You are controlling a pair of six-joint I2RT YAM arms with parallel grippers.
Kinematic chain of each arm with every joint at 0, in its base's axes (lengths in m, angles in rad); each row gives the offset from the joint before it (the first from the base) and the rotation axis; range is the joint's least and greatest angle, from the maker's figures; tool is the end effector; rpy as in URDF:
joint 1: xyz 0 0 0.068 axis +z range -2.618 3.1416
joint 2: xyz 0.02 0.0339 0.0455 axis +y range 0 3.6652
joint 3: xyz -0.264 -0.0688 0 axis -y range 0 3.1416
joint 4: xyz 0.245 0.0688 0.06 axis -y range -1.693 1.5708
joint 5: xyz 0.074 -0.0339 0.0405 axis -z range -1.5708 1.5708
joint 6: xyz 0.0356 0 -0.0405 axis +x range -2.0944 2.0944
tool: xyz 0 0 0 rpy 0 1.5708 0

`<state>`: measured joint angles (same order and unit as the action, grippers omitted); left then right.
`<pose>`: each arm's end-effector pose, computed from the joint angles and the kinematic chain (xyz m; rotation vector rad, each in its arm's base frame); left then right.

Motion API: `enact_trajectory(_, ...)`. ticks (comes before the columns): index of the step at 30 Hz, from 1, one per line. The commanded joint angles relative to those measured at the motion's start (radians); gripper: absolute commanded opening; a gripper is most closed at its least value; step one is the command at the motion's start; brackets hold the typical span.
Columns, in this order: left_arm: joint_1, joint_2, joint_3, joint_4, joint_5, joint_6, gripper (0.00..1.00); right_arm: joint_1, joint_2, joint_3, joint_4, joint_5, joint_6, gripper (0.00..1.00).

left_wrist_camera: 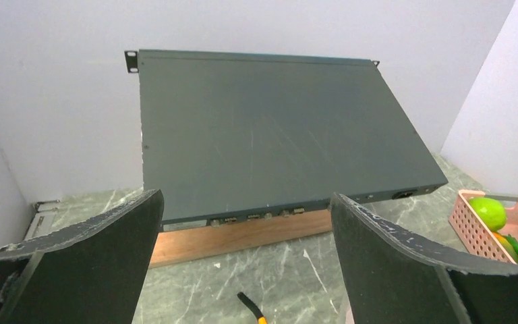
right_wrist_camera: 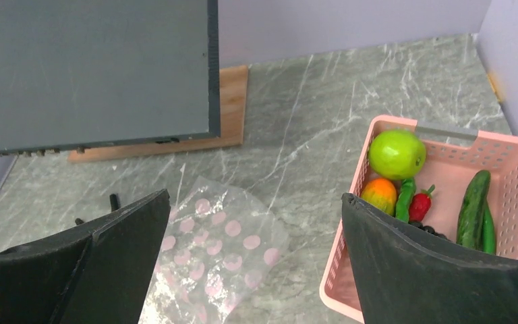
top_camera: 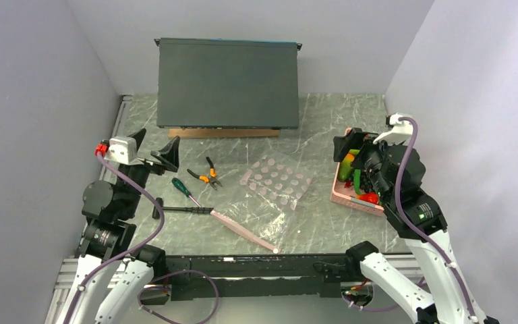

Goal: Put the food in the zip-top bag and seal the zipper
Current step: Pick up the zipper food storage bag at the corner of the board.

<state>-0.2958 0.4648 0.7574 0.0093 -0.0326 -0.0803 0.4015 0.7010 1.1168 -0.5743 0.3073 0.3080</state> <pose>0.1017 -0.0298 0.3925 0.1090 1.2702 -0.3034 0.1190 0.0388 0.4206 0.1460 1.7225 0.2588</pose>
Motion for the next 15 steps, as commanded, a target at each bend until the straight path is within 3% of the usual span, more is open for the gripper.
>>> enact_trajectory(1,0.004,0.006,0.054,-0.083,0.023,-0.036,0.99,-0.002,0.009,-0.045,0.011,-0.053,0.029,1.00)
enact_trajectory(9,0.005,0.036,0.112,-0.311,0.023,-0.030,0.99,-0.001,0.210,-0.096,-0.054,-0.162,0.142,1.00)
enact_trajectory(13,0.005,0.006,0.053,-0.334,0.053,-0.039,0.99,0.026,0.208,-0.218,0.072,-0.279,0.211,1.00)
enact_trajectory(15,0.005,-0.016,0.021,-0.329,0.055,-0.036,0.99,0.112,0.234,-0.249,0.124,-0.279,0.224,1.00)
